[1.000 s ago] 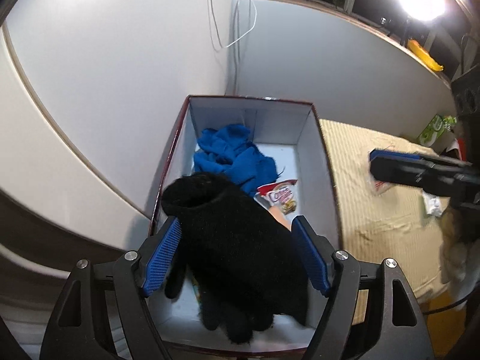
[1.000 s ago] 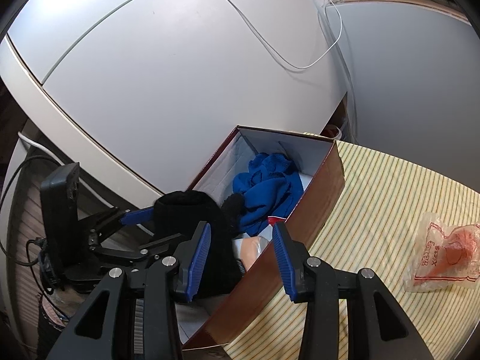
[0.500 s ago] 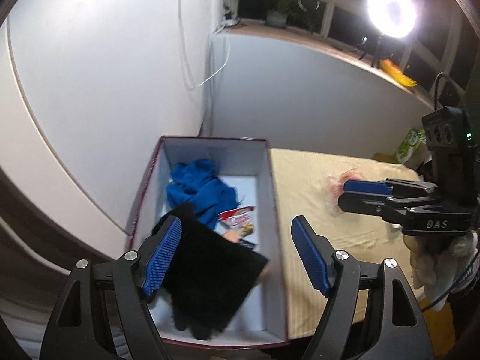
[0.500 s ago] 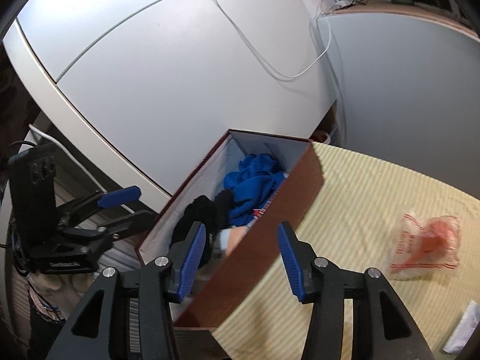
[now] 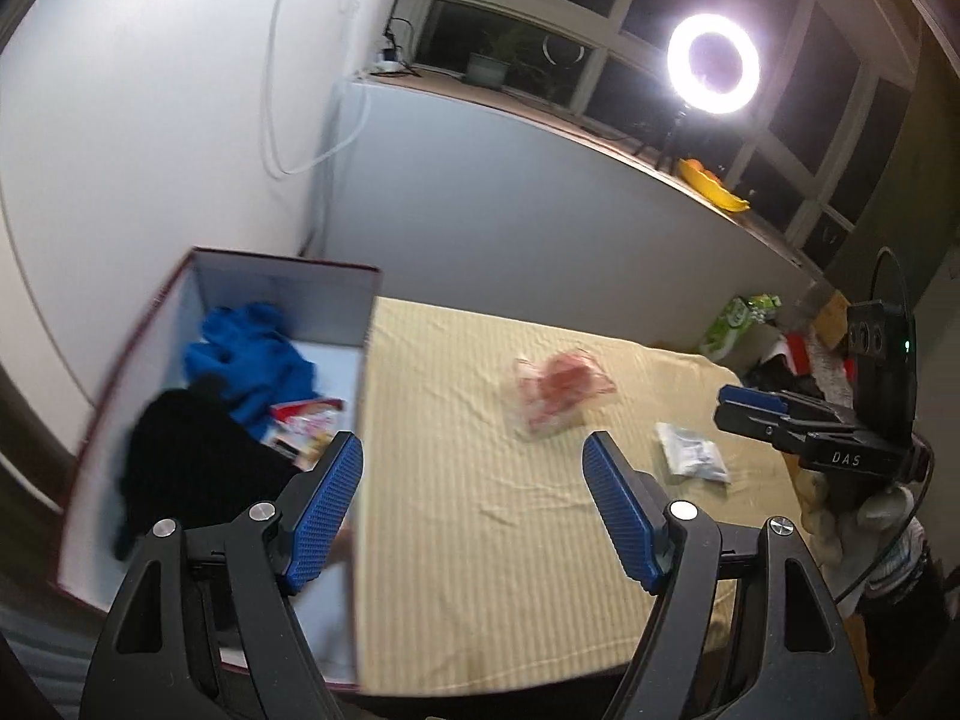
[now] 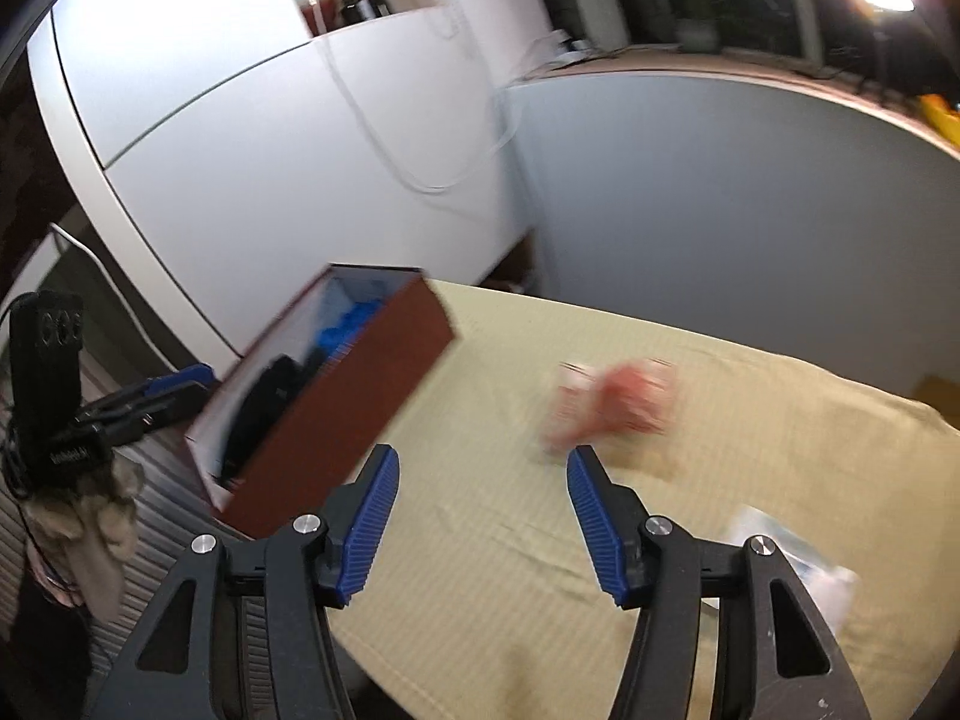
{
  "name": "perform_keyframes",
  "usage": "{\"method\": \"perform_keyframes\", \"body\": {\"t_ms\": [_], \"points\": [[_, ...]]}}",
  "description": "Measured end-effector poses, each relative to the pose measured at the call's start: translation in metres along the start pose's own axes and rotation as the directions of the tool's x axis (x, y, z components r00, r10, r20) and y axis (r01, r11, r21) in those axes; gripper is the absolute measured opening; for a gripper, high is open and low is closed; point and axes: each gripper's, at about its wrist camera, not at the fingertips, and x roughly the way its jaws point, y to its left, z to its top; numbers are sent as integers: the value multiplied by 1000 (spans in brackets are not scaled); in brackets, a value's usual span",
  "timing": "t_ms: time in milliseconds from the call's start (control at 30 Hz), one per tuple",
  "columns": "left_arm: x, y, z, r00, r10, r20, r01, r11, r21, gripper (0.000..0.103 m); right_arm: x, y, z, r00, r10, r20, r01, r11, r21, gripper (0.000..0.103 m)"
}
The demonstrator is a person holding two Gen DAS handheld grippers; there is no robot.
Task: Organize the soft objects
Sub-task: 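Move the left tool to the clear bag while the right tool approaches the white packet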
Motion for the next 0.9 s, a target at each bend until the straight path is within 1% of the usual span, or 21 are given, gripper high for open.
{"method": "perform_keyframes", "body": {"t_ms": [67,233,300,367,433,533,600,733,833,867,900], "points": [[5,-11,-6,1000,-8,-2,8,1000,23,76,-12,-16,-14,999,-37,12,37,999,18,55],[16,-35,-18,1000,-11,-1,11,997,73,76,-38,-52,-43,994,-99,56,95,993,68,55],[24,-44,-21,1000,-19,-11,20,996,90,76,-47,-66,-54,990,-122,75,115,989,91,55],[30,-51,-23,999,-26,-21,28,994,106,76,-51,-78,-62,987,-142,81,132,984,118,58],[36,-57,-25,999,-29,-25,32,992,124,76,-55,-90,-70,984,-154,88,141,980,141,68],[46,-68,-27,999,-31,-41,37,985,167,76,-57,-101,-80,981,-172,86,159,978,138,69],[54,-75,-28,999,-18,-50,28,978,206,76,-55,-105,-83,979,-189,75,181,978,108,69],[67,-85,-25,997,-7,-82,28,965,261,76,-49,-107,-88,976,-213,33,213,977,-11,69],[78,-91,-22,995,1,-102,28,957,288,76,-40,-104,-92,969,-246,-13,242,961,-134,70],[82,-92,-20,994,6,-108,25,957,290,76,-35,-104,-93,965,-260,-31,251,952,-178,71],[86,-92,-19,994,7,-112,25,957,288,76,-30,-104,-94,960,-275,-48,259,941,-217,74]]}}
